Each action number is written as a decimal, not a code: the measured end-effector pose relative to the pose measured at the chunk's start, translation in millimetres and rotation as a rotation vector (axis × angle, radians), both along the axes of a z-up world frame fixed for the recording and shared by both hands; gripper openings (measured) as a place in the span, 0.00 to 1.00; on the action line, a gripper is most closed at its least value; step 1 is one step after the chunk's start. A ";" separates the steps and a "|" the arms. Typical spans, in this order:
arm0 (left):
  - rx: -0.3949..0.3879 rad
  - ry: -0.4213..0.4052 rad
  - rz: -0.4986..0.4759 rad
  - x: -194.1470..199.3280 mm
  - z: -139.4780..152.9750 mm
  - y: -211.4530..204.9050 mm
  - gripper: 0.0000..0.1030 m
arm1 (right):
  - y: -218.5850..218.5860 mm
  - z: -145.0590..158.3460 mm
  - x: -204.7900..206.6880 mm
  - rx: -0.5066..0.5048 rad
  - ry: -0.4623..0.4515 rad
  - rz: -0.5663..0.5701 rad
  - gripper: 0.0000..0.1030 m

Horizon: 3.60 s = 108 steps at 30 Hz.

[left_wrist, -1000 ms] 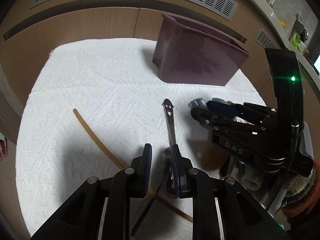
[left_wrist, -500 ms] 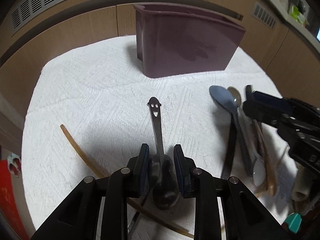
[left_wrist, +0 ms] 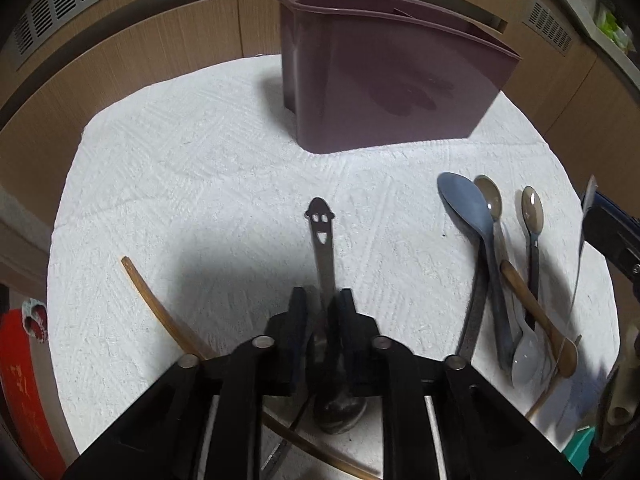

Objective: Organize utensils
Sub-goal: 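Grasp the smiley-handled steel spoon with left tool while right tool grasps the black spatula, then release the steel spoon and grasp a wooden chopstick with the left tool, then lift both held utensils to the caddy and drop the spatula with right tool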

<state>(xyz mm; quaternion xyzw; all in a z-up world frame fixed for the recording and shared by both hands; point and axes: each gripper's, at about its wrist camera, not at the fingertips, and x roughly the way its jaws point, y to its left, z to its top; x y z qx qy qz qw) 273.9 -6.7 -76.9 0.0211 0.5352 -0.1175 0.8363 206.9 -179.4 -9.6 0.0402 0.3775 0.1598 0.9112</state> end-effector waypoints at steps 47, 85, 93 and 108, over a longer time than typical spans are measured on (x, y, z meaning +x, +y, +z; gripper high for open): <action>-0.234 -0.029 0.375 -24.5 2.7 92.0 0.33 | -7.2 -15.3 -8.7 -0.020 -0.003 0.011 0.29; -0.316 -0.427 0.100 -34.0 126.5 18.1 0.06 | -22.4 43.8 -18.5 0.002 -0.133 0.007 0.29; -0.439 -0.933 0.052 -10.7 241.8 -2.1 0.06 | -26.6 156.9 30.8 0.027 -0.411 0.041 0.29; -0.526 -0.836 0.161 140.9 142.1 -5.6 0.06 | -16.7 86.6 173.6 0.044 -0.455 -0.011 0.29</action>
